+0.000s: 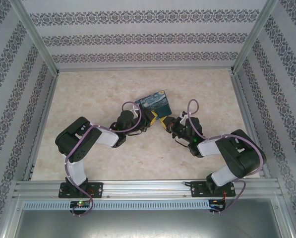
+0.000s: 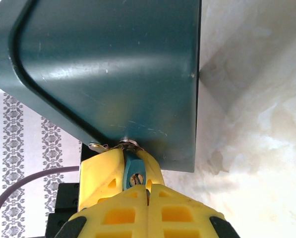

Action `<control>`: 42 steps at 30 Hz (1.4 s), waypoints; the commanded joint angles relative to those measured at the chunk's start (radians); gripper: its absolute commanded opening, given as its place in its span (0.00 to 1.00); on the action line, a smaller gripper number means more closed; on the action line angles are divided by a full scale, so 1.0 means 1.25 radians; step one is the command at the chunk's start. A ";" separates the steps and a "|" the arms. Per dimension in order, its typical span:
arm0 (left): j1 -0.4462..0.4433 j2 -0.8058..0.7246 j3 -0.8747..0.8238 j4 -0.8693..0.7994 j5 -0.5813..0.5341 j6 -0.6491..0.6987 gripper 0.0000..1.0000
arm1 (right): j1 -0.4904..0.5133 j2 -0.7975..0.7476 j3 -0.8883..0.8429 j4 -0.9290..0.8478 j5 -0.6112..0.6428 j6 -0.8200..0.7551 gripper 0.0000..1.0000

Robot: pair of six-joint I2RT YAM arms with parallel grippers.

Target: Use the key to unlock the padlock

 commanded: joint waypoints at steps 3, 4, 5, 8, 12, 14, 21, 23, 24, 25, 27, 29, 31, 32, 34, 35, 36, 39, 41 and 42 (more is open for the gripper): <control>-0.015 -0.013 0.030 0.056 0.076 0.005 0.00 | -0.018 0.019 0.052 0.060 -0.029 0.032 0.00; -0.015 -0.015 0.031 0.047 0.079 0.011 0.00 | -0.018 0.022 0.056 0.059 -0.033 0.033 0.00; -0.015 -0.016 0.032 0.037 0.082 0.017 0.00 | -0.019 0.025 0.061 0.058 -0.040 0.036 0.00; -0.015 -0.018 0.033 0.026 0.083 0.026 0.00 | -0.020 0.039 0.079 0.058 -0.062 0.043 0.00; -0.016 -0.010 0.040 0.031 0.089 0.019 0.00 | -0.019 0.059 0.090 0.065 -0.077 0.047 0.00; -0.019 -0.008 0.046 0.032 0.094 0.016 0.00 | -0.019 0.067 0.095 0.064 -0.081 0.045 0.00; -0.025 -0.002 0.049 0.010 0.092 0.021 0.00 | -0.019 0.080 0.102 0.052 -0.081 0.029 0.00; -0.031 0.006 0.056 -0.005 0.098 0.030 0.00 | -0.015 0.088 0.109 0.048 -0.080 0.024 0.00; -0.035 0.014 0.063 -0.007 0.101 0.035 0.00 | -0.013 0.096 0.117 0.051 -0.084 0.024 0.00; -0.037 0.023 0.066 -0.011 0.104 0.037 0.00 | -0.012 0.105 0.124 0.059 -0.085 0.023 0.00; -0.038 0.039 0.067 -0.005 0.102 0.038 0.00 | -0.012 0.117 0.131 0.061 -0.086 0.021 0.00; -0.037 0.048 0.060 -0.009 0.090 0.043 0.00 | -0.015 0.125 0.132 0.059 -0.089 0.014 0.00; -0.037 0.057 0.055 -0.023 0.081 0.064 0.00 | -0.020 0.132 0.129 0.052 -0.092 0.004 0.00; -0.036 0.057 0.055 -0.039 0.074 0.075 0.00 | -0.022 0.135 0.126 0.051 -0.092 0.000 0.00; -0.035 0.056 0.052 -0.071 0.058 0.107 0.00 | -0.029 0.142 0.116 0.051 -0.093 -0.007 0.00; -0.035 0.054 0.052 -0.091 0.051 0.121 0.00 | -0.031 0.143 0.112 0.051 -0.094 -0.011 0.02; -0.035 0.053 0.053 -0.112 0.043 0.137 0.00 | -0.034 0.145 0.106 0.051 -0.094 -0.014 0.05; -0.030 0.057 0.047 -0.130 0.027 0.155 0.00 | -0.043 0.146 0.091 0.050 -0.093 -0.020 0.15; -0.028 0.067 0.043 -0.118 0.023 0.148 0.00 | -0.048 0.145 0.084 0.051 -0.093 -0.024 0.22; -0.026 0.073 0.043 -0.112 0.024 0.144 0.00 | -0.050 0.144 0.080 0.051 -0.093 -0.025 0.25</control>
